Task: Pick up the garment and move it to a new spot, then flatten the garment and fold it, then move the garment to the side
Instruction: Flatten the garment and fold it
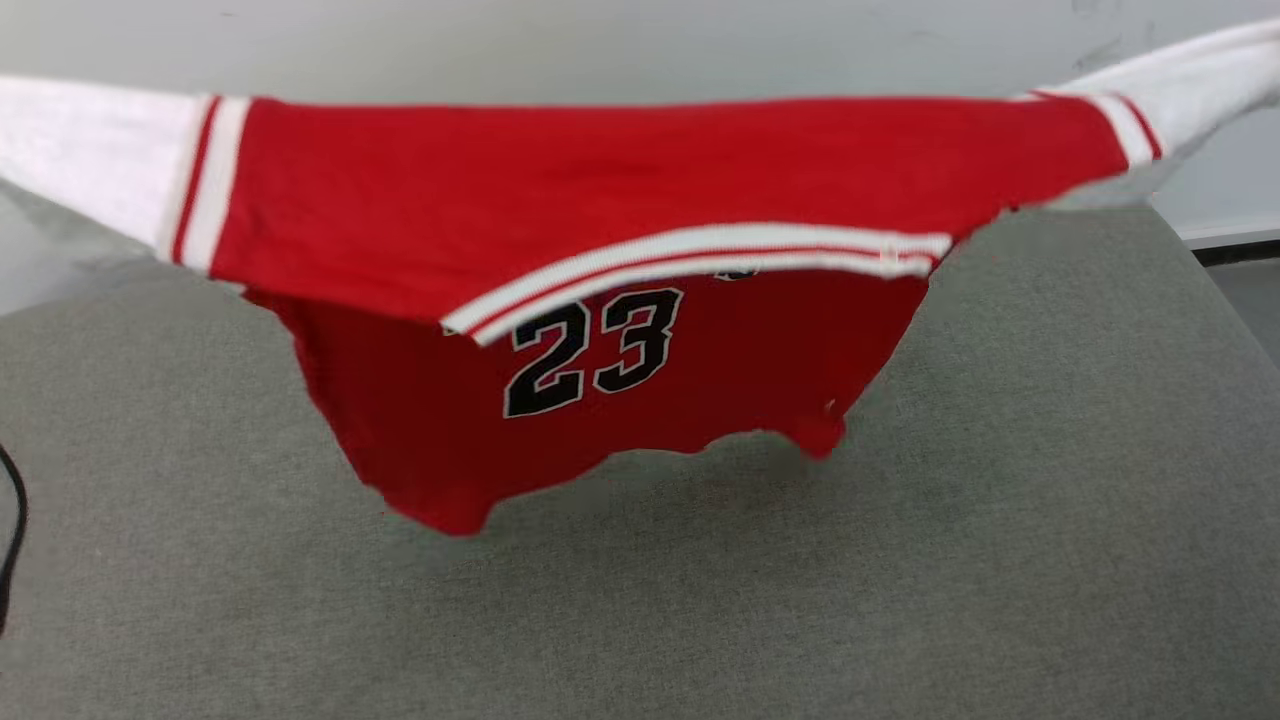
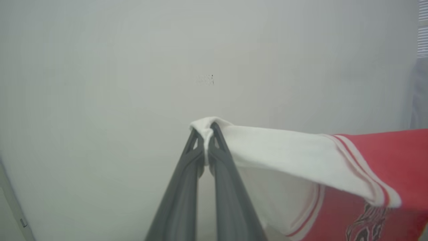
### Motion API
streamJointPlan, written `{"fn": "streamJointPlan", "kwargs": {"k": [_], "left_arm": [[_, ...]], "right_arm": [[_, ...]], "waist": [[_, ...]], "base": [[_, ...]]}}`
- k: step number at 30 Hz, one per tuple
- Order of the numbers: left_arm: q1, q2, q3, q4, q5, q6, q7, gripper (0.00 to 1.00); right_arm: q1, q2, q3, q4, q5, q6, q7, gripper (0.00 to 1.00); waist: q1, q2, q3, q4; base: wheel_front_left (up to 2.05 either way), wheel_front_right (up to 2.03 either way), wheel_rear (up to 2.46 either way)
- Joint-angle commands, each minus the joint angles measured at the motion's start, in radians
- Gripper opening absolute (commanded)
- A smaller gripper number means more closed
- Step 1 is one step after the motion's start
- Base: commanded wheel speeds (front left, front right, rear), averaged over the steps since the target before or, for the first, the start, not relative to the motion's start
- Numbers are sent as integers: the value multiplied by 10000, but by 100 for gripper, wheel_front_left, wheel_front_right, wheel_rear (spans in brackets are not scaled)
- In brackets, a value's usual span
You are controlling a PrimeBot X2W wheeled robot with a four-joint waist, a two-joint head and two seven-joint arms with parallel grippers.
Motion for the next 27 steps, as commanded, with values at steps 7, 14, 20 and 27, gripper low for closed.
{"fn": "streamJointPlan", "kwargs": {"k": [7, 14, 20, 27], "left_arm": [[-1557, 275, 56, 203, -35, 190, -213, 0], [-3222, 875, -449, 932, 216, 29, -148, 0], [-5359, 1502, -1072, 1887, 414, -318, -128, 0], [-8389, 1644, -2326, 3296, 967, -758, -407, 0]], "right_arm": [[-1232, 174, 139, 88, -232, -7, -112, 0], [-2333, 61, 467, 320, -626, -7, -396, 0], [-3797, -122, 623, 833, -1170, -7, -975, 0], [-5677, -100, 989, 1853, -1675, -7, -1747, 0]], "waist": [[0, 0, 257, 4], [0, 0, 1347, 6], [0, 0, 2879, 98], [0, 0, 4412, 315]], "base": [[0, 0, 0], [0, 0, 0], [0, 0, 0], [0, 0, 0]]}}
